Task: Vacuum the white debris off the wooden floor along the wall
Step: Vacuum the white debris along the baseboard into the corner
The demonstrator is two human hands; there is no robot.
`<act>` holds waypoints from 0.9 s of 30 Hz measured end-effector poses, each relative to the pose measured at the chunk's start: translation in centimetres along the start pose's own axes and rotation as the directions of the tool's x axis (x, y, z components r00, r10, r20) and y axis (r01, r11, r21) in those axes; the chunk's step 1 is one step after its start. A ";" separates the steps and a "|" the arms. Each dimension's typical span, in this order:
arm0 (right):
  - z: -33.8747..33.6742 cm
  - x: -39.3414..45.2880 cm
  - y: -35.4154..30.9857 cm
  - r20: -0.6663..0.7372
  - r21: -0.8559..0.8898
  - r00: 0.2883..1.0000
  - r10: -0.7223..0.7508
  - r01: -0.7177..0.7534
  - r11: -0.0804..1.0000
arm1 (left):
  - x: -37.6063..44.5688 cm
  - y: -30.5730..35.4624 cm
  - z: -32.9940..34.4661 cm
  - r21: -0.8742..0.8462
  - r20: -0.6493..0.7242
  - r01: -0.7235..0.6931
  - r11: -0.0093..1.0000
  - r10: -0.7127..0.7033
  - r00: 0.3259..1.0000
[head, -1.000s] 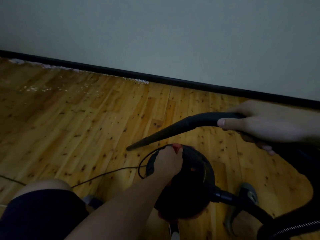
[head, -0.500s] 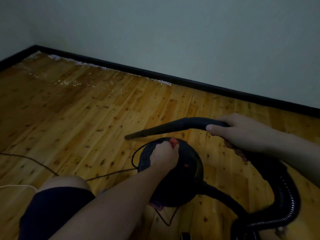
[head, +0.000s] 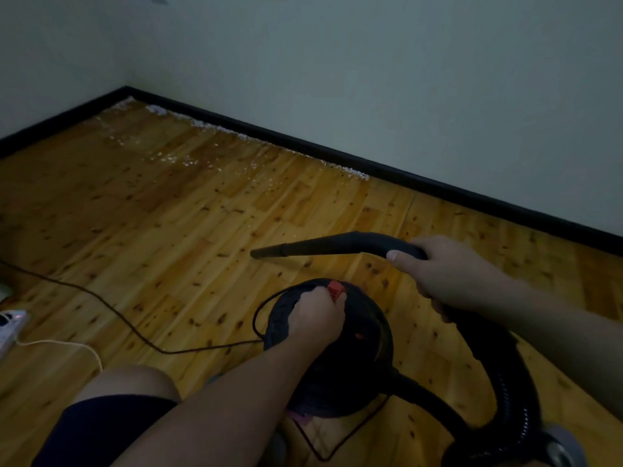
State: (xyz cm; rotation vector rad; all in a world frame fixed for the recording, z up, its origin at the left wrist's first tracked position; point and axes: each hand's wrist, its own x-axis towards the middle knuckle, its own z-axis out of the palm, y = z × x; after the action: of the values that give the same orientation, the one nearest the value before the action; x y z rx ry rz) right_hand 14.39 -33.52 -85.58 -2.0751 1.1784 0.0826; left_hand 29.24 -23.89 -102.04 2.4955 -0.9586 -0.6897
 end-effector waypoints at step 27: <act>-3.9 -0.4 8.3 -0.145 0.114 0.983 0.110 -0.093 0.989 | 2.6 4.0 2.7 0.029 0.038 -0.084 0.996 0.083 0.996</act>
State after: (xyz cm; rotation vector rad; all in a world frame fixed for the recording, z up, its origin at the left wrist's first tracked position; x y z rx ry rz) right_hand 6.72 -38.23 -87.28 -1.9551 1.3508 -0.0892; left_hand 27.35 -28.93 -103.04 2.4612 -1.0878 -0.7009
